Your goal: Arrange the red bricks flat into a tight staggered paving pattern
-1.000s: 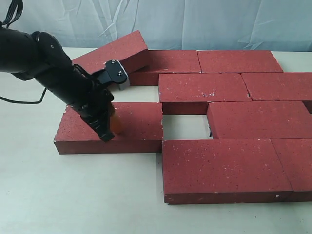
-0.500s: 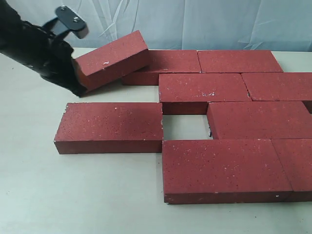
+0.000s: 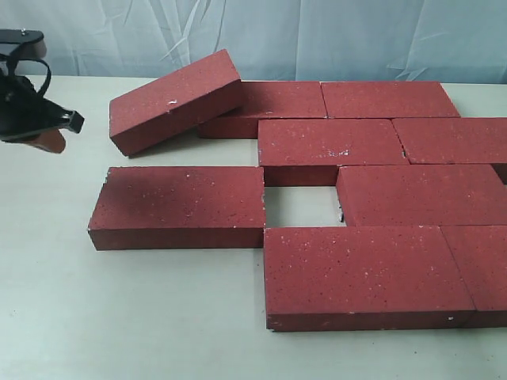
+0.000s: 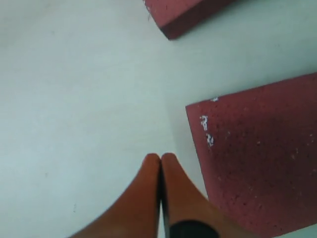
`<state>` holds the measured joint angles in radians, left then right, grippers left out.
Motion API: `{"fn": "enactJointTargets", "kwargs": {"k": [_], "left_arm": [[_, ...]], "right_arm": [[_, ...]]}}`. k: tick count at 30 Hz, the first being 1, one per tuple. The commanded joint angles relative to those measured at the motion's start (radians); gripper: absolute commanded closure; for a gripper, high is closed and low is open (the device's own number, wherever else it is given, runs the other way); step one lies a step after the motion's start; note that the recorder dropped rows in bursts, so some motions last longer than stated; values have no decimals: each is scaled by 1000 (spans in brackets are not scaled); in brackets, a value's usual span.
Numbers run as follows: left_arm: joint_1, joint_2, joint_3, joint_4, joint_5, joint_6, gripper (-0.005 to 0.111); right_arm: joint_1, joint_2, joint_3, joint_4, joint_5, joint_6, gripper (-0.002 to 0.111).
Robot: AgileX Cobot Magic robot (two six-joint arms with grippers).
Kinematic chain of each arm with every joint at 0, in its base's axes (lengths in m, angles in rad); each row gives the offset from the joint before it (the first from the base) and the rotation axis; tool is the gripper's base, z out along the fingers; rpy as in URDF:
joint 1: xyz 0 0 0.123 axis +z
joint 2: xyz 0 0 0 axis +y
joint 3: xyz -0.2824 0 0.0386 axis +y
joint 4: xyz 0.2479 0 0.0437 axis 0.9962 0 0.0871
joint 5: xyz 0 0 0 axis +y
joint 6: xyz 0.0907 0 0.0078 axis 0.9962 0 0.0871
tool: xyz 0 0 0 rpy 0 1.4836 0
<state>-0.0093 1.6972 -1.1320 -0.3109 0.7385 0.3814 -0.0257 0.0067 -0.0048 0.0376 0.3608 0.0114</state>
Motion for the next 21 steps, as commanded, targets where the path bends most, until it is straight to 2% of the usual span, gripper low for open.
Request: {"fn": "enactJointTargets", "kwargs": {"k": [1, 6, 13, 21], "left_arm": [[5, 66, -3, 10, 54, -42, 107], [5, 112, -3, -17, 61, -66, 107], [-61, 170, -3, -3, 61, -98, 107], [-98, 217, -3, -35, 50, -121, 107]], "right_arm": [[5, -7, 5, -3, -9, -3, 109], [5, -7, 5, -3, -9, -3, 109], [5, -7, 5, -3, -9, -3, 109], [5, -7, 5, -5, -9, -3, 109]]}}
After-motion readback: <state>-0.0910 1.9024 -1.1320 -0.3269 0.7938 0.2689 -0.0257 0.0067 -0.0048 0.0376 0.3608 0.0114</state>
